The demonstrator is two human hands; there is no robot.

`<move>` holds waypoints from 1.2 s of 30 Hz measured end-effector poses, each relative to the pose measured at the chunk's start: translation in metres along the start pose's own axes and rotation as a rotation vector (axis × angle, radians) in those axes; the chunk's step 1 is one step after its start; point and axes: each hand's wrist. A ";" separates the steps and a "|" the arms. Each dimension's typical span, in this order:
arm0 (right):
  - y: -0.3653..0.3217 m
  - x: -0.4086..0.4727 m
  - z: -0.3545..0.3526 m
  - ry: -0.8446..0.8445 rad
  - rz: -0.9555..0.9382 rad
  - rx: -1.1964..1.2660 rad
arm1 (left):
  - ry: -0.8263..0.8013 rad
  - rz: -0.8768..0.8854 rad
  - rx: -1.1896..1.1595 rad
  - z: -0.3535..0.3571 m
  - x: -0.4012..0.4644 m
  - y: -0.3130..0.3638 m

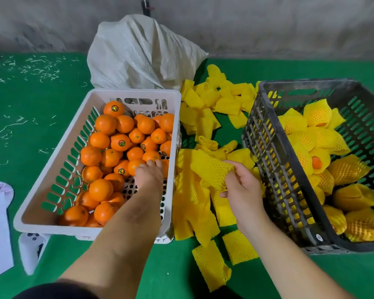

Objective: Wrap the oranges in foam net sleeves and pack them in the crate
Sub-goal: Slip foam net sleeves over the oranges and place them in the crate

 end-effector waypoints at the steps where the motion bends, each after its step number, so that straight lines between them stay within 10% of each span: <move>1: 0.000 -0.003 0.000 0.008 0.007 0.011 | -0.010 -0.015 -0.036 -0.001 -0.001 -0.001; 6: 0.002 -0.012 -0.006 0.181 -0.006 0.054 | -0.167 -0.183 -0.900 -0.026 -0.010 -0.032; 12: 0.000 -0.012 0.001 0.259 -0.037 0.052 | 0.156 -0.110 -1.924 -0.061 -0.076 -0.045; 16: -0.011 -0.007 0.015 0.341 -0.185 -0.065 | 0.188 0.139 -2.006 -0.081 -0.120 -0.017; 22: -0.026 0.004 0.018 0.316 -0.269 -0.342 | -0.181 0.577 -2.132 -0.065 -0.135 0.000; 36: -0.032 -0.012 0.006 0.125 -0.262 -0.319 | 0.012 0.470 -2.093 -0.067 -0.137 0.007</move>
Point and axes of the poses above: each hand's wrist, its own x-axis towards the middle knuckle, its own z-axis out of the palm, y = z × x, and after that the axes turned 4 degrees about x, right-handed
